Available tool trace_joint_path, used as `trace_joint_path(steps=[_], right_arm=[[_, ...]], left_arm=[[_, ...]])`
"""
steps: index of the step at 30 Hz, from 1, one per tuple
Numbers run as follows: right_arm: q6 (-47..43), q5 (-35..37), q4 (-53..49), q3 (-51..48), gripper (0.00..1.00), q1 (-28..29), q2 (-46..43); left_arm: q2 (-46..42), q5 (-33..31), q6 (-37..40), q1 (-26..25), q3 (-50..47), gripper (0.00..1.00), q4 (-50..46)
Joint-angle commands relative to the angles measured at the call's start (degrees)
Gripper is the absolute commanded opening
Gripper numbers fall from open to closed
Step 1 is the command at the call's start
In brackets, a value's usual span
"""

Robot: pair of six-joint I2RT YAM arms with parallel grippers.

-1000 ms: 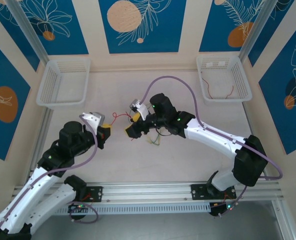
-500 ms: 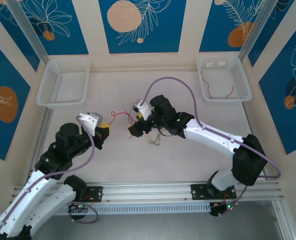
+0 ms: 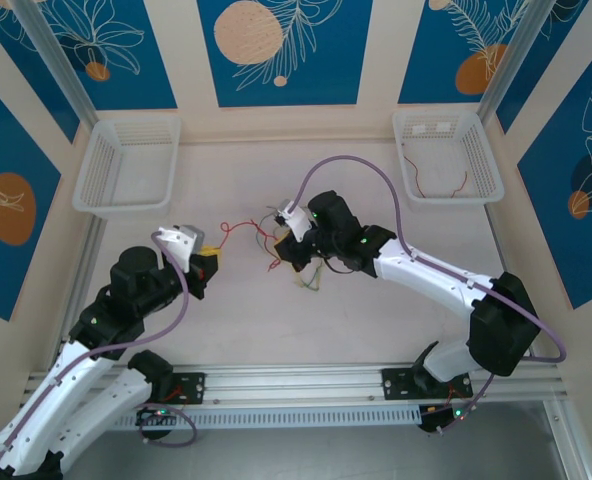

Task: Untangle the cables

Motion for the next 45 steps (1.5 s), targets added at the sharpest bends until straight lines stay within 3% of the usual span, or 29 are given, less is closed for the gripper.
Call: trace_joint_path(steps=[1,2,4,8,10,15,21,27,29,35,39,41,45], right_arm=[[0.4,-2.4,0.2,-0.2,0.00,0.2,-1.8],[0.6,-3.1,0.2,0.2,0.00,0.2,-1.9],[1.1,-4.5,0.2,0.8,0.00,0.3,-2.1],[1.5,-7.8,-0.8,2.8,0.00,1.0,-2.4],[1.9,-9.3,-0.7,3.0,0.00,1.3,-2.4],[4.2,-11.8,0.2,3.8,0.00,1.2,-3.0],[10.1,-11.9,-1.2,7.1,0.00,-1.0,-4.7],[14.1,-18.8,1.3,7.6,0.00,-3.7,-7.5],[15.8,-20.2,2.5,7.3,0.00,-4.7,-8.4],[19.3,-21.7,1.8,10.0,0.00,-5.5,-10.1],[19.2,-21.2,-0.1,12.1,0.00,-5.1,-10.9],[18.6,-21.0,-0.6,12.4,0.00,-4.9,-10.8],[18.0,-19.9,1.1,10.0,0.00,-5.2,-10.3]], left_arm=[[-0.6,-1.3,0.1,0.5,0.2,0.00,0.8],[-0.9,-2.4,0.0,0.6,0.0,0.00,0.8],[-1.6,-7.1,-0.9,0.6,-0.6,0.27,0.5],[-4.5,-24.4,-5.8,0.5,-2.6,0.62,-1.4],[-6.4,-26.3,-6.6,0.6,-4.6,0.78,0.4],[-7.0,-17.5,-5.8,0.6,-7.8,0.79,6.7],[-9.6,-15.7,-6.1,0.6,-9.4,0.67,9.4],[-13.4,-15.8,-6.8,0.6,-12.6,0.32,11.9],[-12.9,-16.7,-7.5,0.5,-12.5,0.26,11.0],[-12.2,-14.2,-7.2,0.5,-13.6,0.30,13.3],[-10.0,-5.4,-6.2,0.6,-14.8,0.40,19.2],[-7.4,-1.0,-5.4,0.5,-14.7,0.41,21.4],[-1.3,0.3,-4.9,0.5,-12.1,0.43,20.3]])
